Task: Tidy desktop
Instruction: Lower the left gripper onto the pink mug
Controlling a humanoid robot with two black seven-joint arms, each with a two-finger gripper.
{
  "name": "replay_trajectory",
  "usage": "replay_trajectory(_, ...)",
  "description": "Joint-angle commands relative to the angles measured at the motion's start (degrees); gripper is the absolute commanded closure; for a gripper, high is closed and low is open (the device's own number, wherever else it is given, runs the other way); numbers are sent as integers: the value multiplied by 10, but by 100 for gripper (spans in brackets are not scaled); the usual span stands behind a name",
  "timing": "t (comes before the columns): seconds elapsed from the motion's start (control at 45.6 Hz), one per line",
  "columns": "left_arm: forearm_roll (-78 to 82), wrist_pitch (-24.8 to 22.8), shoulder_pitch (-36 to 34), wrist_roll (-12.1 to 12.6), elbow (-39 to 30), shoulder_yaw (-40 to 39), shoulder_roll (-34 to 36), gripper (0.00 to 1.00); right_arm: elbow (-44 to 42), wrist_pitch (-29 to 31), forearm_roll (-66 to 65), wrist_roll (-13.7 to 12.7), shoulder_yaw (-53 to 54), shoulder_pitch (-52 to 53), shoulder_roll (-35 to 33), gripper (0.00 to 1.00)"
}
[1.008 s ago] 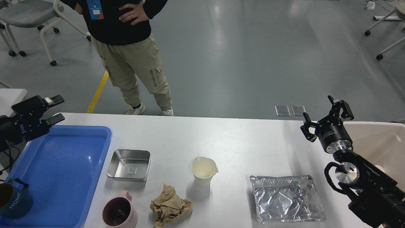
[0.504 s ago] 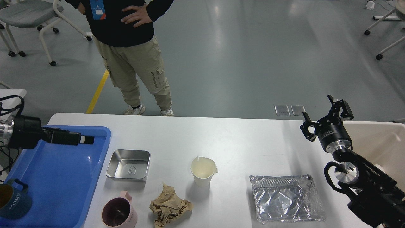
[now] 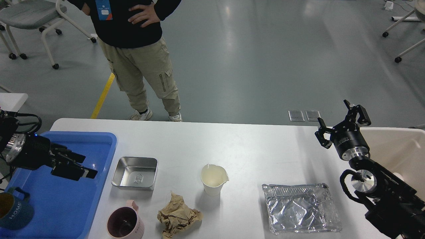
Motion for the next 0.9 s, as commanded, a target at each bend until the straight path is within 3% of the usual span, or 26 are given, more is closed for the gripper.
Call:
replay_trajectory(0.0, 36, 6, 0, 6, -76, 4, 28, 4, 1, 0, 0, 0, 0, 0, 0, 0)
replay_trajectory(0.307, 86, 7, 1, 24, -158, 4, 79, 4, 3, 0, 0, -1, 0, -1, 0, 0)
replay_trajectory(0.482, 102, 7, 2, 62, -194, 4, 107, 4, 4, 0, 0, -1, 0, 0, 3, 0)
replay_trajectory(0.877, 102, 8, 8, 66, -222, 5, 156, 4, 6, -1, 0, -2, 0, 1, 5, 0)
